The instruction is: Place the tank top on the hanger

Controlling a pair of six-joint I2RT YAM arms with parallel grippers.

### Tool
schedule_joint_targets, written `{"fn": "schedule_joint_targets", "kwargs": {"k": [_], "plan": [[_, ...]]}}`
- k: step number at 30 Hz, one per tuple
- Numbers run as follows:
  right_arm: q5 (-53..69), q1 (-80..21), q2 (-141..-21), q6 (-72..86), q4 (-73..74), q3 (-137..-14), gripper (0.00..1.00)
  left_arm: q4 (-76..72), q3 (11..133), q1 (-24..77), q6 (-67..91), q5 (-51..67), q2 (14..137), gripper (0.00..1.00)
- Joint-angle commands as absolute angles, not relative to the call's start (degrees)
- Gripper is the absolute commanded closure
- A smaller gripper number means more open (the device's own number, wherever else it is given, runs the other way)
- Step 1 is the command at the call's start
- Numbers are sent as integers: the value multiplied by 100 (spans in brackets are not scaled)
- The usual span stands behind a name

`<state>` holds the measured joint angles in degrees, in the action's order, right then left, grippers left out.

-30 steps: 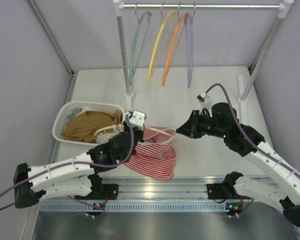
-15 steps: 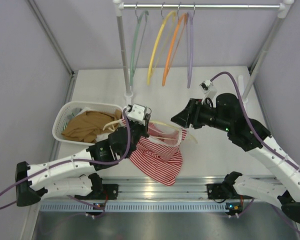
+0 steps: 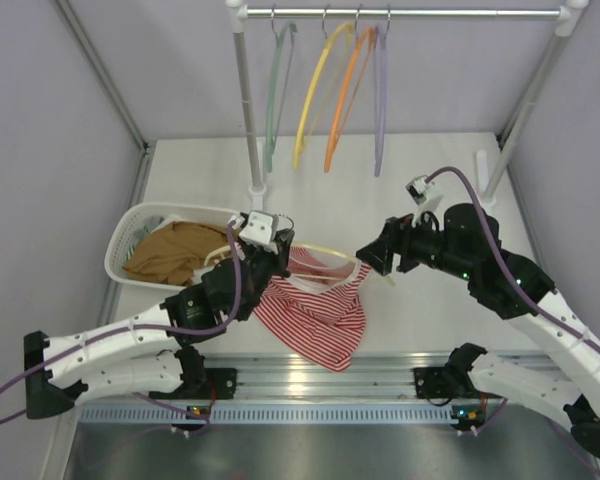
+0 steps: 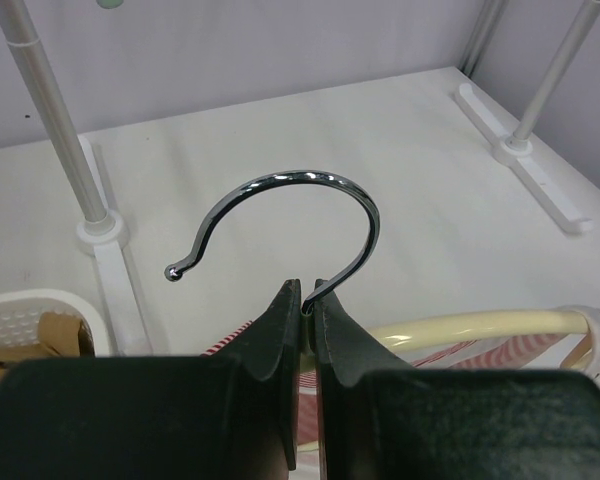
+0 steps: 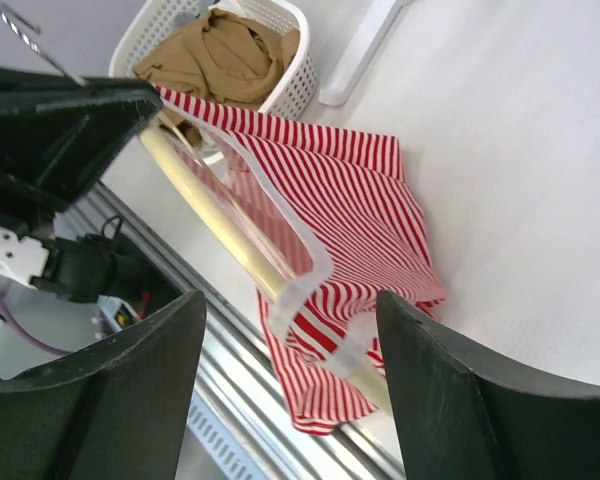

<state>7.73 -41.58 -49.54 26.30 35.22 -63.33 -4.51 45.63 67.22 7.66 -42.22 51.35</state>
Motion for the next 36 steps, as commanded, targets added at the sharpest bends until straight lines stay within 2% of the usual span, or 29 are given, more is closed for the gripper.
{"fn": "schedule_joint_targets", "kwargs": {"k": [1,5,9,13,17,21,24,25,27,28,34,36], "plan": [[896,-4219,-4562,1699,3410,-6205,31,-765,4536,6750,862,-4149,4878,100],[1256,-4227,-4570,1257,3402,-6091,32,-721,4553,6750,835,-3772,4790,100],[1635,-4333,-4667,932,3278,-6003,28,-589,4667,6741,835,-3498,4755,100],[1486,-4552,-4799,590,3244,-6020,23,-449,4868,6741,765,-3296,4798,100],[1040,-5209,-4957,545,3120,-6082,21,-378,5080,6741,712,-3182,4922,100],[283,-5817,-5378,510,3181,-6144,25,-396,5273,6741,686,-3041,5010,100],[-122,-6029,-5406,545,3086,-6073,34,-396,5378,6741,659,-2980,5019,100],[-167,-6038,-5362,588,3033,-6038,44,-378,5405,6741,633,-2936,5036,100],[-325,-6029,-5230,615,2910,-5959,53,-352,5449,6741,615,-2918,5045,100],[-360,-6038,-5203,650,2900,-5950,61,-360,5449,6733,615,-2918,5045,100],[-545,-6038,-5001,764,2856,-5906,95,-361,5537,6741,606,-2953,5115,100],[-571,-6038,-4931,800,2891,-5915,100,-352,5616,6741,589,-3014,5159,82]]}}
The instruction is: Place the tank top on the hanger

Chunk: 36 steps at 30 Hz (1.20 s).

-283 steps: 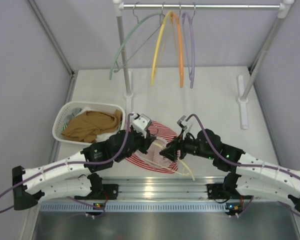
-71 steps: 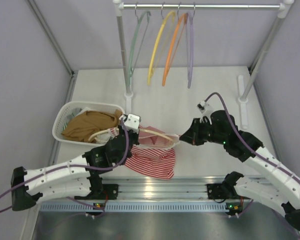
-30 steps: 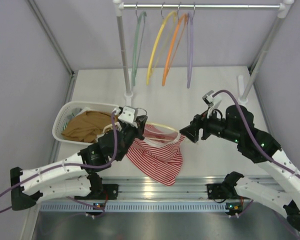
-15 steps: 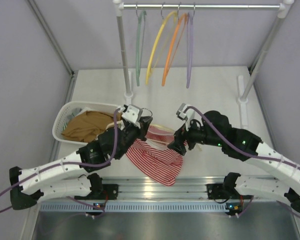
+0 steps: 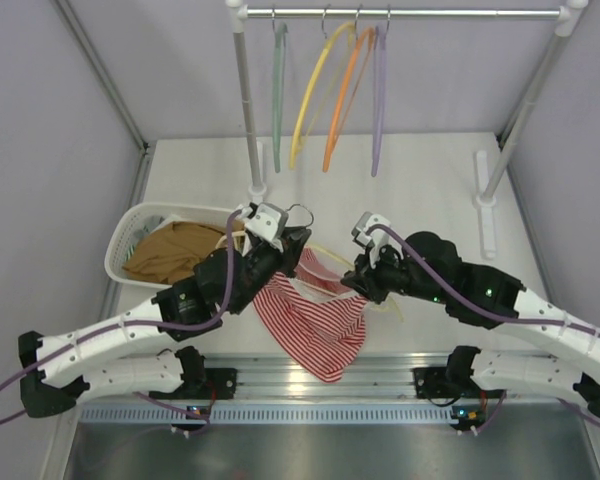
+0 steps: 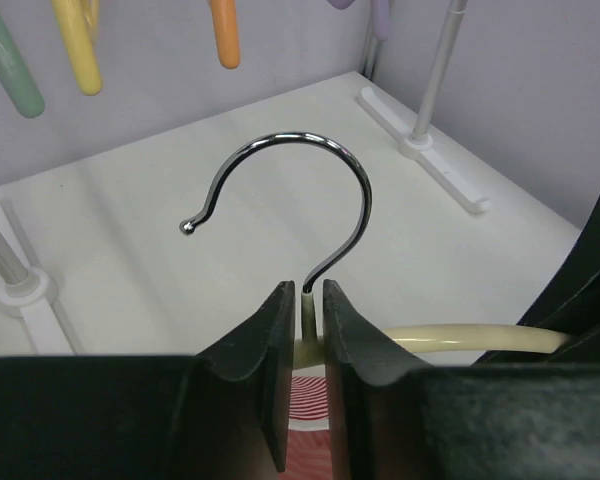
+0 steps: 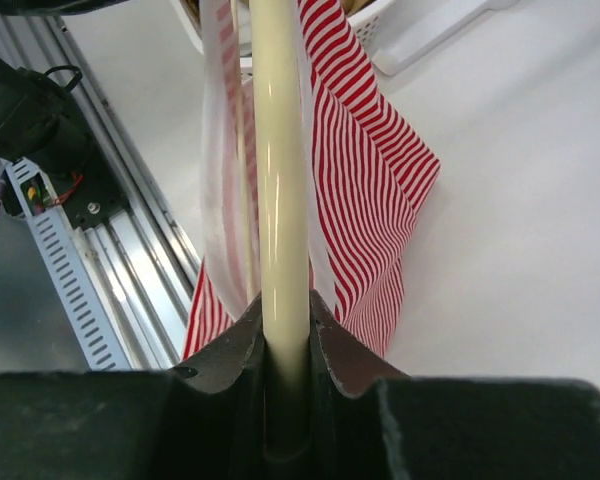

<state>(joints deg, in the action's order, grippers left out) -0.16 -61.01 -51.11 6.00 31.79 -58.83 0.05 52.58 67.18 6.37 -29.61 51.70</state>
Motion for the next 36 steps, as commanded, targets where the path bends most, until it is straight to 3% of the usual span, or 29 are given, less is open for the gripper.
{"fn": "schedule_joint_targets", "kwargs": {"k": [1,2,3,7,11,15,18,26,30,36], "plan": [[-589,-6038,-4913,826,2909,-5906,100,-343,5642,6733,580,-3006,5177,75],[-606,-6038,-4861,852,2909,-5880,100,-343,5669,6732,563,-2997,5194,63],[-624,-6038,-4782,887,2918,-5862,100,-343,5730,6732,536,-2988,5194,58],[-659,-6038,-4553,1002,2953,-5783,100,-308,5818,6741,519,-2953,5124,46],[-799,-6029,-4378,1090,3093,-5809,100,-177,5854,6732,545,-2988,4905,46],[-949,-6038,-4157,1221,3339,-5976,100,-27,5600,6741,729,-3216,4405,68],[-993,-6038,-4061,1257,3524,-6187,100,183,5293,6733,869,-3410,4132,71],[-1002,-6029,-3902,1318,3840,-6407,100,255,4922,6715,1134,-3516,4253,53],[-1011,-6038,-3894,1318,3929,-6451,100,132,4904,6548,1213,-3086,4534,44],[-1011,-6038,-3815,1301,3999,-6486,100,44,4825,5547,1616,-1672,4693,42]]}}
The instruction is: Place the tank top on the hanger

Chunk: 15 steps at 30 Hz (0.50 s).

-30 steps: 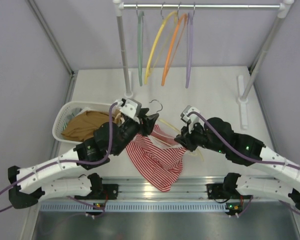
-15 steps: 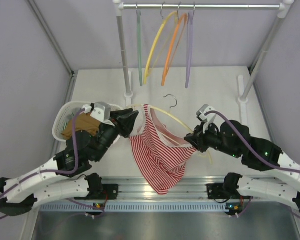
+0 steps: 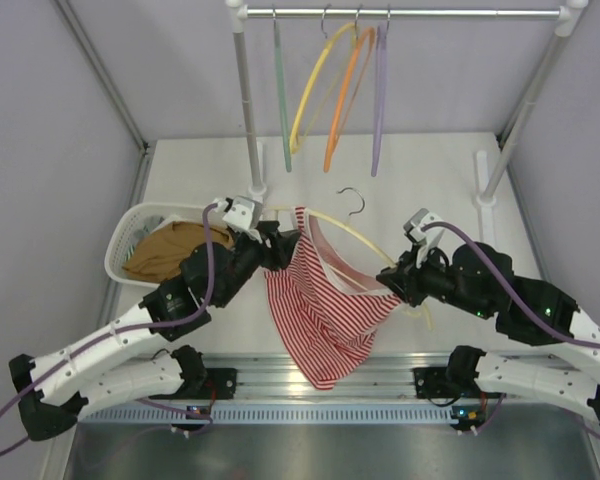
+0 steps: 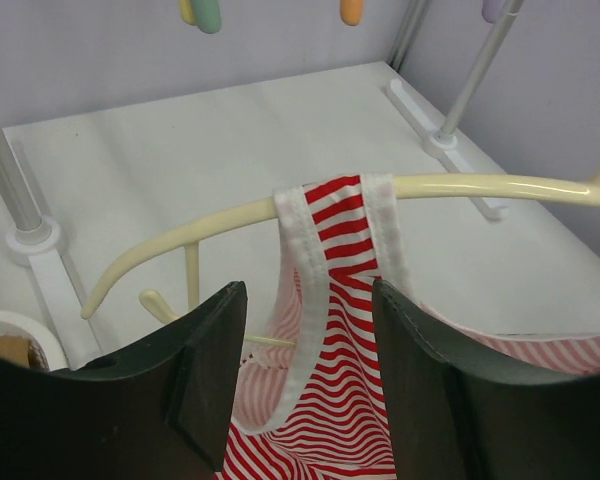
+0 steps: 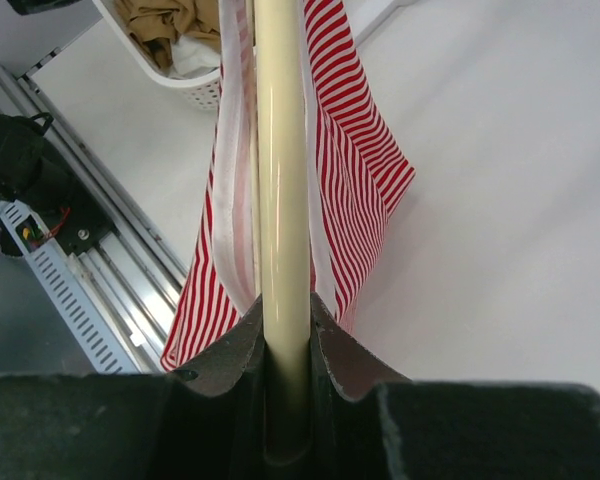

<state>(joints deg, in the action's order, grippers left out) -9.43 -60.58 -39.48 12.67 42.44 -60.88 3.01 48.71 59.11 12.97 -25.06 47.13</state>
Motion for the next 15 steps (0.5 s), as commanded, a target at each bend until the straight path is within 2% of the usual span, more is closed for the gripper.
{"fn": "schedule_joint_targets", "kwargs": {"k": [1,15], "plan": [[-1011,-6038,-3814,1301,3999,-6486,100,-113,4816,5424,1669,-1365,4702,42],[-1011,-6038,-3683,1292,4052,-6565,100,-879,4562,4465,2153,561,5071,44]]}}
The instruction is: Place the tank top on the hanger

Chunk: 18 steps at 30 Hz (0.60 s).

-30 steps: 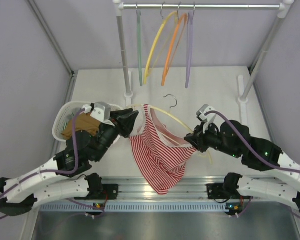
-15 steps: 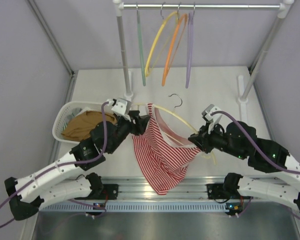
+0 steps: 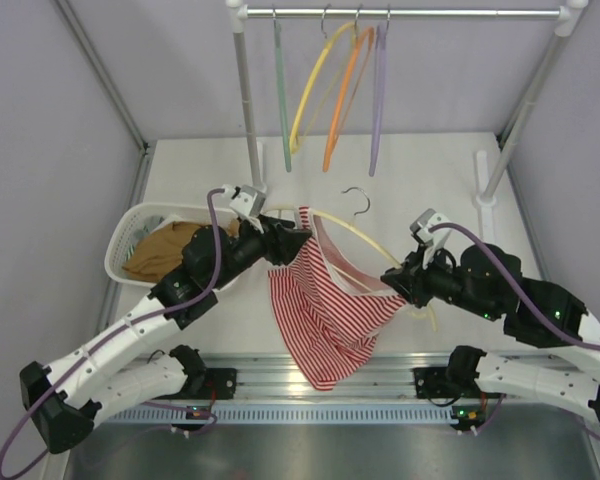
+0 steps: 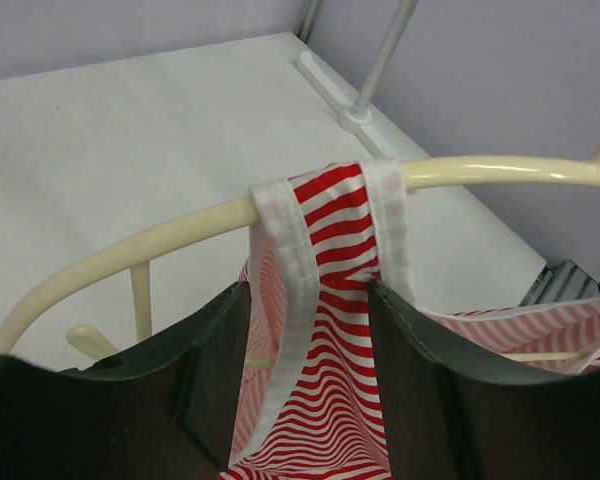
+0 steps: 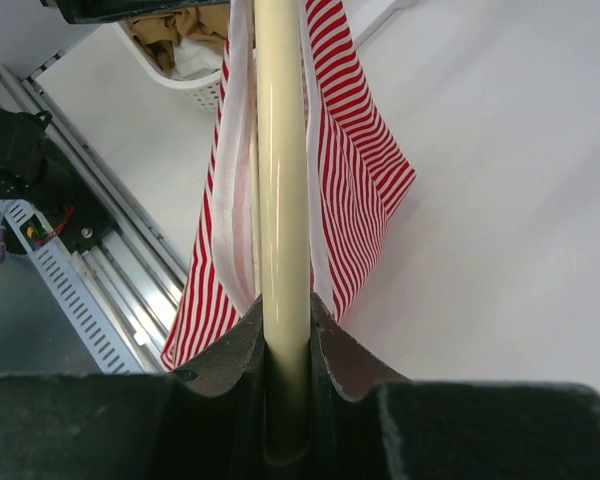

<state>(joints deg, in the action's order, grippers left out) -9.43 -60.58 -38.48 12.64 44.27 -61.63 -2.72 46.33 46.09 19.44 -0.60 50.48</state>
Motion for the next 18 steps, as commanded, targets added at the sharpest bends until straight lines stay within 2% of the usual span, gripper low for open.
{"fn": "schedule_joint_targets", "kwargs": {"k": [1,2,5,7,9,11,18], "plan": [[-1011,-6038,-3674,1283,4052,-6574,100,-914,4553,4369,2188,649,5089,45],[-1019,-6038,-3648,1301,4069,-6574,100,-992,4535,4333,2258,746,5115,46],[-1037,-6038,-3612,1301,4104,-6583,100,-1150,4509,4263,2346,966,5159,60],[-1046,-6038,-3577,1309,4140,-6574,100,-1195,4535,4263,2382,1011,5150,73],[-1046,-6029,-3533,1310,4166,-6565,100,-1195,4605,4263,2382,1037,5142,80],[-1107,-6038,-3498,1345,4192,-6539,100,-1160,4728,4254,2391,1098,5133,98],[-1099,-6038,-3436,1371,4430,-6592,100,-976,5185,4254,2470,897,5141,100]]}}
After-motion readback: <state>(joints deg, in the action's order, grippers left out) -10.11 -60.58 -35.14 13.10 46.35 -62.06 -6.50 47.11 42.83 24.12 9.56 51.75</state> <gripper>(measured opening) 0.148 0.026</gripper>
